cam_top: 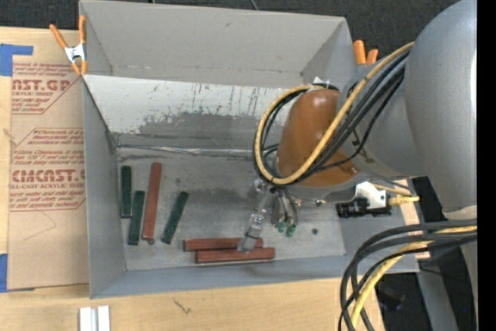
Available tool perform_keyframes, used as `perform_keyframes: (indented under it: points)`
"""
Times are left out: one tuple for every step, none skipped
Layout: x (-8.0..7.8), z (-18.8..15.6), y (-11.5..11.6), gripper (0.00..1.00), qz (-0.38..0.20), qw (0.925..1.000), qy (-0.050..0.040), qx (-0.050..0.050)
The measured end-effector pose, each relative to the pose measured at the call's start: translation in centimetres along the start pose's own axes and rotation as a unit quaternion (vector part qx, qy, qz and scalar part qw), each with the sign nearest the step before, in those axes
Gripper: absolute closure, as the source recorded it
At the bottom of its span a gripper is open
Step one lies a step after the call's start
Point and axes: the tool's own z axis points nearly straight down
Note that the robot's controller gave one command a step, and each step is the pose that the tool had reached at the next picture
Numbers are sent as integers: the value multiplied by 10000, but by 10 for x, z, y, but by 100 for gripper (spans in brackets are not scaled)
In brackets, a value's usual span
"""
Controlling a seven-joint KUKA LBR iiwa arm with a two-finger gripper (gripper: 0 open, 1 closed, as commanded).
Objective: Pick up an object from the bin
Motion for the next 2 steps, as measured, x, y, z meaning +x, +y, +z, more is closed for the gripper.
perform_keyframes:
  points:
    - [21,37,32,100,-980,9952,2,4]
    - [21,37,32,100,-982,9952,1,5]
